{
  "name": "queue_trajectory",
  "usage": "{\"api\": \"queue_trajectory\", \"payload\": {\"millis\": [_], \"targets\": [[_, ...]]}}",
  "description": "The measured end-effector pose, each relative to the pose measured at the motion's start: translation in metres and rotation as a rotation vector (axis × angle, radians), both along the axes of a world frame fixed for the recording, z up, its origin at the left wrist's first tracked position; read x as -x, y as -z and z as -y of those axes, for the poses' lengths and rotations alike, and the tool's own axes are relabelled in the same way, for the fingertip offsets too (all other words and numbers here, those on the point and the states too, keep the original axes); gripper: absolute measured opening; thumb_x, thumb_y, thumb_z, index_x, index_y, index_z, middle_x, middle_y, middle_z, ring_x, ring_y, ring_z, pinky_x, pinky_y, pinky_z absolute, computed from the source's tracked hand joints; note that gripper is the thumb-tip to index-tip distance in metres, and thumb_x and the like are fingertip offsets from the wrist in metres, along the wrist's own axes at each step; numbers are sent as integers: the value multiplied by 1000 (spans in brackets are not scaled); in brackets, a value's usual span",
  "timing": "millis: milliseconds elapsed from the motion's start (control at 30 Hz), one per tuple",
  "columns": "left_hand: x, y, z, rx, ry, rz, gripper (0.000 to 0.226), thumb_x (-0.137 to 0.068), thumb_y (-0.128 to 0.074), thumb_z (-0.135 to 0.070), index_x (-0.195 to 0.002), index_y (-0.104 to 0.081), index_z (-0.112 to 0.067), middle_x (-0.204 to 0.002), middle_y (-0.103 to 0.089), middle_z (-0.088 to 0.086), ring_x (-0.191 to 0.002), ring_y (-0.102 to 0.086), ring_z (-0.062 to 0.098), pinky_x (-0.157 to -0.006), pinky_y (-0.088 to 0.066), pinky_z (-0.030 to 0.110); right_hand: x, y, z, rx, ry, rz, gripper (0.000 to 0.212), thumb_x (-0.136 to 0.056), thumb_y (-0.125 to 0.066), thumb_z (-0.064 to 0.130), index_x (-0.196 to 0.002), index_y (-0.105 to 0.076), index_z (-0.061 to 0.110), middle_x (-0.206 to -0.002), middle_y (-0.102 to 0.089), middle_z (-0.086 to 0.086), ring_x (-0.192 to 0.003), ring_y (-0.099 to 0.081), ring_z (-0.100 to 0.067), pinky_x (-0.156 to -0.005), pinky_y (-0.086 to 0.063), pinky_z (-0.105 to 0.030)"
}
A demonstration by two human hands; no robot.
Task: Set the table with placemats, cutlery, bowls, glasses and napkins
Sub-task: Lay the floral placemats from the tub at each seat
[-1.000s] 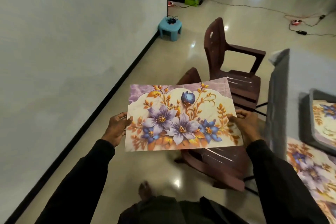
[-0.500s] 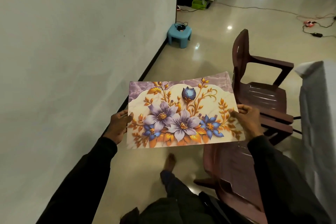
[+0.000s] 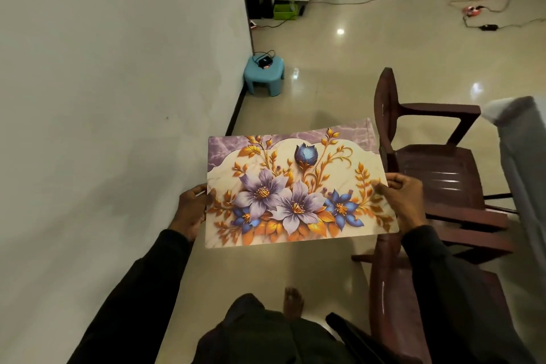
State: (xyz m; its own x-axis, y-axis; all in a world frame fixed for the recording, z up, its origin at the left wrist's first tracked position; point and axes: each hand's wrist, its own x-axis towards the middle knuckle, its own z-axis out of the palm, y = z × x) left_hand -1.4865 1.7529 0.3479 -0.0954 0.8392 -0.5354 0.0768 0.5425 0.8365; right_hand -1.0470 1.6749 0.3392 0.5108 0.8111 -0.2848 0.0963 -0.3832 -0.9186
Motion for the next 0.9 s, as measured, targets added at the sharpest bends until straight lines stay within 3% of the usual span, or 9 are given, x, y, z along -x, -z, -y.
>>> {"api": "queue_trajectory", "payload": {"millis": [267, 400, 700, 900], "targets": [[-23, 21, -174, 13, 145, 0, 16, -98, -65, -7, -113, -68, -11, -92, -76, 4, -72, -74, 17, -58, -60, 28, -11, 12, -102, 4, 155, 33, 31, -88, -77, 17, -115, -69, 3, -107, -75, -11, -95, -74, -23, -84, -61, -43], [-38, 25, -267, 19, 245, 22, 7, -100, -65, -13, -106, -69, -14, -93, -77, 4, -69, -76, 15, -56, -60, 27, -12, 9, -157, 14, 230, 50, 27, -88, -77, 17, -111, -69, 6, -106, -75, -11, -93, -74, -23, -83, -61, -44], [-104, 30, -458, 57, 458, 48, 25, -101, -63, -13, -123, -65, -2, -115, -73, 17, -101, -69, 34, -94, -55, 49, -34, 7, -262, 32, 440, 58, 30, -87, -77, 15, -113, -69, 3, -105, -74, -12, -93, -74, -25, -87, -60, -50], [-188, 43, -566, 85, 575, 64, 18, -101, -63, -12, -119, -66, -7, -113, -75, 13, -96, -72, 29, -84, -58, 41, -87, 17, -323, 31, 568, 38, 26, -86, -79, 19, -108, -71, 9, -101, -76, -9, -91, -76, -23, -85, -61, -49]]}}
